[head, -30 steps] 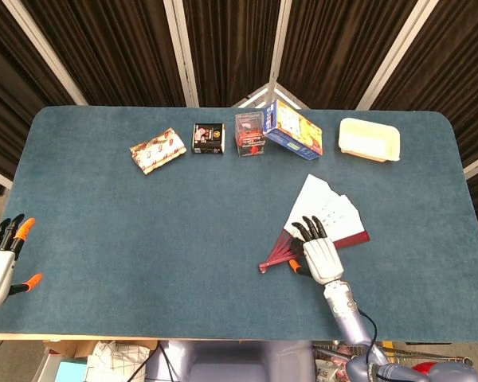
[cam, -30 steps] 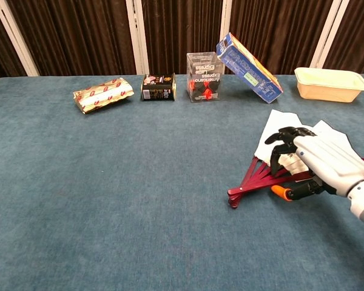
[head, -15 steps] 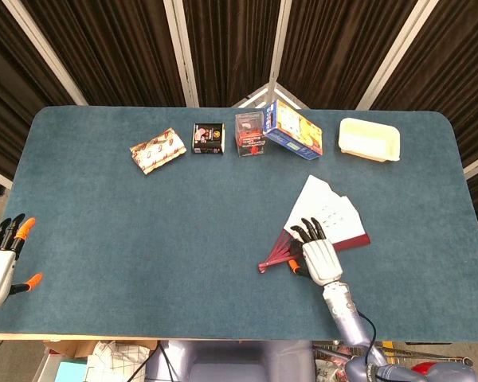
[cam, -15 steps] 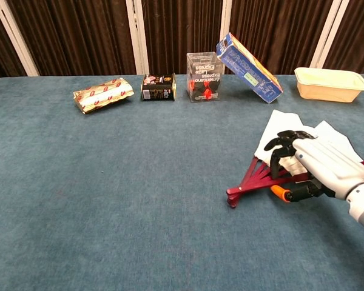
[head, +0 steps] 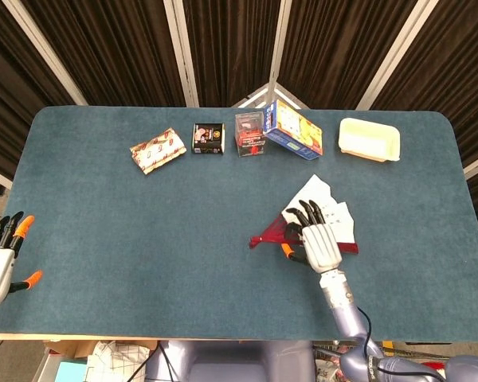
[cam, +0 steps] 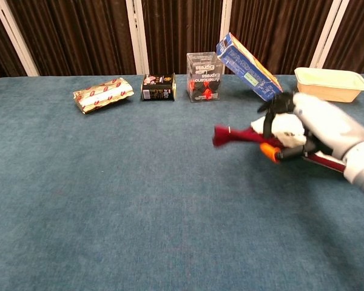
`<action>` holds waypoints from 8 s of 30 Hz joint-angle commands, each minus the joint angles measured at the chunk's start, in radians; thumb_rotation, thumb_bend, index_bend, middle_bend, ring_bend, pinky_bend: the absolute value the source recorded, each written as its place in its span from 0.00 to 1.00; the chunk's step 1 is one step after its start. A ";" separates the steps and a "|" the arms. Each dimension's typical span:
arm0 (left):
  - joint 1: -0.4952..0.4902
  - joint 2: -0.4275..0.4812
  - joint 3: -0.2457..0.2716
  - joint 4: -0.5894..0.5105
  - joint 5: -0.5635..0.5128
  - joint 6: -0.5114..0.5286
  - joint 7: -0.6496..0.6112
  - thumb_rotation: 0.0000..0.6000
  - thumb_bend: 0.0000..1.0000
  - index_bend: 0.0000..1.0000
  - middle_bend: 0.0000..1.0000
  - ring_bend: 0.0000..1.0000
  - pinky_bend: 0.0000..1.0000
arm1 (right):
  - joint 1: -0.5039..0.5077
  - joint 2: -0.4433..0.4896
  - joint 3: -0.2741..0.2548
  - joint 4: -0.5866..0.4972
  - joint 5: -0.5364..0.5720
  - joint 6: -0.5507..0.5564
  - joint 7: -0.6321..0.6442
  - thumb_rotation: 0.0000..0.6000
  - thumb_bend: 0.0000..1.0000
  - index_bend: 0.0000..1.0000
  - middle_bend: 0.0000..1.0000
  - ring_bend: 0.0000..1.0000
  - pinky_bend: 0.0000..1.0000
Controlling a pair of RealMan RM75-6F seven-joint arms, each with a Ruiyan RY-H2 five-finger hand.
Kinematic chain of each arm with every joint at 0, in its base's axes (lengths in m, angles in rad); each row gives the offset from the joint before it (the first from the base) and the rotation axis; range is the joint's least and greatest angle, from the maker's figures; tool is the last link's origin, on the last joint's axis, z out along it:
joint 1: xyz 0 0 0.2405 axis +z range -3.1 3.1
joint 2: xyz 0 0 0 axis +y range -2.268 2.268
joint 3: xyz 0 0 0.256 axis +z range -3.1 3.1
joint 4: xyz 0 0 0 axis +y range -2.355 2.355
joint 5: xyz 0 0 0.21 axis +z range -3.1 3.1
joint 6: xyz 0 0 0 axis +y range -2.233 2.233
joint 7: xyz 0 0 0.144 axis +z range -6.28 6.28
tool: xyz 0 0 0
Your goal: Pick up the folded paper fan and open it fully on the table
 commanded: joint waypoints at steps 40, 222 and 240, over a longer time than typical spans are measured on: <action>-0.386 0.114 -0.273 -0.260 -0.258 -0.286 0.265 1.00 0.11 0.20 0.04 0.00 0.02 | 0.194 0.498 0.312 -0.750 0.584 -0.308 -0.217 1.00 0.46 0.81 0.29 0.10 0.00; -0.653 -0.059 -0.060 -0.253 -0.524 -0.371 0.325 1.00 0.20 0.33 0.00 0.00 0.00 | 0.120 0.712 -0.214 -0.654 0.158 -0.379 -0.135 1.00 0.39 0.00 0.00 0.00 0.00; -0.537 0.060 -0.024 -0.315 -0.364 -0.322 0.169 1.00 0.13 0.16 0.00 0.00 0.00 | 0.058 0.747 -0.291 -0.613 0.165 -0.306 -0.442 1.00 0.26 0.00 0.00 0.00 0.00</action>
